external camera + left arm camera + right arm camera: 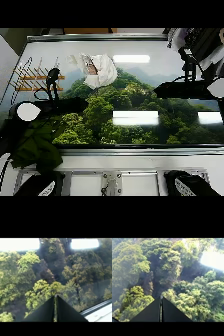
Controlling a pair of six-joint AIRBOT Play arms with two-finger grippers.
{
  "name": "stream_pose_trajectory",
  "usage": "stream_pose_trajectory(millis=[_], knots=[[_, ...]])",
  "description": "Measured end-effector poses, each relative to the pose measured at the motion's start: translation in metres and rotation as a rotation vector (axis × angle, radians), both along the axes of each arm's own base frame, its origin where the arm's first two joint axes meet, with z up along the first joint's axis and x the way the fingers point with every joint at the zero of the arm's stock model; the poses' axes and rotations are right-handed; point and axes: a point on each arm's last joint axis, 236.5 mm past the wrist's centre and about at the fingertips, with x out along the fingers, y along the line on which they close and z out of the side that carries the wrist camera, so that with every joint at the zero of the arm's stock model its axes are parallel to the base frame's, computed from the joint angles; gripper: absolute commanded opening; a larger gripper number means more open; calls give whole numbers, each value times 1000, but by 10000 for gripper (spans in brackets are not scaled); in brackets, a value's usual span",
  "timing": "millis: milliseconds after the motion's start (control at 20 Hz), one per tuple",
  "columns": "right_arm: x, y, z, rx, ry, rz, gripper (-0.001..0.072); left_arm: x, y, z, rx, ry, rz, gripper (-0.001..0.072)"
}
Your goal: Fold the clothes and pants, and hang the long-sleeved shirts on hangers.
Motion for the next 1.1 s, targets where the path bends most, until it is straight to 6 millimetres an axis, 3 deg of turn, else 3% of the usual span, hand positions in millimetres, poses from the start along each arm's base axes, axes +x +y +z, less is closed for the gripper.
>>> stream_pose_trajectory(millis=[150,250,350,500,650,800,850,900,1000,1100], knots=[[0,0,0,0,0,0,21,9,39,1,137,-23,22,708],[0,0,0,0,0,0,21,13,94,-4,308,-6,75,708],[0,0,0,0,0,0,21,10,161,-14,481,49,166,708],[0,0,0,0,0,0,21,-12,242,-43,627,178,304,708],[0,0,0,0,0,0,21,-39,278,-91,681,322,344,708],[0,0,0,0,0,0,21,-62,287,-142,696,454,320,707],[0,0,0,0,-1,0,20,-68,288,-157,697,494,308,634],[0,0,0,0,0,0,21,-74,288,-169,694,532,302,463],[0,0,0,0,0,0,21,-81,286,-185,679,582,302,18],[0,0,0,0,0,0,21,-80,275,-186,636,583,301,17]])
